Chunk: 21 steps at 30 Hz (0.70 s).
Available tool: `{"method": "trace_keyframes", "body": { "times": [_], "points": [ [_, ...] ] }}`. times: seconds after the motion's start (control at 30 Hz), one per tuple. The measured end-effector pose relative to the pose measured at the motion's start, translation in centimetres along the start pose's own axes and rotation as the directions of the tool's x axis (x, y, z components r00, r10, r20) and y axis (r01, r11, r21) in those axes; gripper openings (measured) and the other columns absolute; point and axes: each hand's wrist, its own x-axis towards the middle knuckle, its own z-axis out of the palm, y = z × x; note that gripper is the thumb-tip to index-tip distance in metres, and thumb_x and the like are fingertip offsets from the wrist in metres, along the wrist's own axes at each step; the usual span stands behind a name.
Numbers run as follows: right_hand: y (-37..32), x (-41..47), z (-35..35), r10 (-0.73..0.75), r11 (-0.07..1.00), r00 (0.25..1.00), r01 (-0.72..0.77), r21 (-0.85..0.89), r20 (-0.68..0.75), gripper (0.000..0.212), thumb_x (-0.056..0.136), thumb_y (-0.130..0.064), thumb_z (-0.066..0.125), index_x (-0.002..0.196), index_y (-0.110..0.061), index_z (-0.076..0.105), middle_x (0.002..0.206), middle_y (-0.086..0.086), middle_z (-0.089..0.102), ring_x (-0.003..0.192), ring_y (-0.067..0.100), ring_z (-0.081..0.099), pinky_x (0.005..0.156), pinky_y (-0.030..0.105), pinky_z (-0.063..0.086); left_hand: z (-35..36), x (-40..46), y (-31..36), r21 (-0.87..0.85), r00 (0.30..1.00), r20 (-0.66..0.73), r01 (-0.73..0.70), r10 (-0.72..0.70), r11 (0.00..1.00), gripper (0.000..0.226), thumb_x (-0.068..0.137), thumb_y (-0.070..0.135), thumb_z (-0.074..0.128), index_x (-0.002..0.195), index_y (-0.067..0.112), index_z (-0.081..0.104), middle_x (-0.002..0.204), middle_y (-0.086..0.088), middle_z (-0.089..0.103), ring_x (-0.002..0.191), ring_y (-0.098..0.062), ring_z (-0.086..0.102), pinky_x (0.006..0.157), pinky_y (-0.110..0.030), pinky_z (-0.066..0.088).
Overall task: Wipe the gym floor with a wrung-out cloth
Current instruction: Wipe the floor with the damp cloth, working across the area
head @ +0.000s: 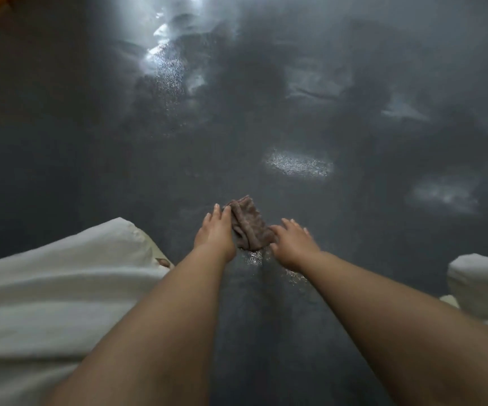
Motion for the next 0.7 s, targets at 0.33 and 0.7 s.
{"method": "trace_keyframes", "body": {
  "times": [0.33,0.7],
  "points": [
    [-3.4,-4.9,-3.6,-0.044,0.999,0.991,0.041,-0.026,-0.124,0.052,0.096,-0.033,0.045,0.144,-0.015,0.035,0.157,0.011,0.015,0.146,0.025,0.008,0.117,0.040,0.008,-1.2,-6.2,0.7,-0.030,0.997,-0.071,0.006,-0.009,1.000,0.094,0.085,0.012,0.067,0.151,0.021,0.001,0.159,-0.001,-0.007,0.146,-0.025,0.001,0.113,-0.038,0.022],
    [-1.3,2.0,-1.9,0.030,0.997,0.996,-0.023,0.078,-0.085,0.044,0.094,-0.023,0.046,0.137,-0.011,0.045,0.147,0.014,0.034,0.136,0.030,0.030,0.110,0.035,0.026,1.9,-1.1,1.9,-0.239,0.990,0.001,0.139,-0.143,0.961,0.079,0.086,0.018,0.065,0.149,0.020,0.016,0.151,-0.010,0.020,0.140,-0.029,0.021,0.110,-0.036,0.027]
  ]
}}
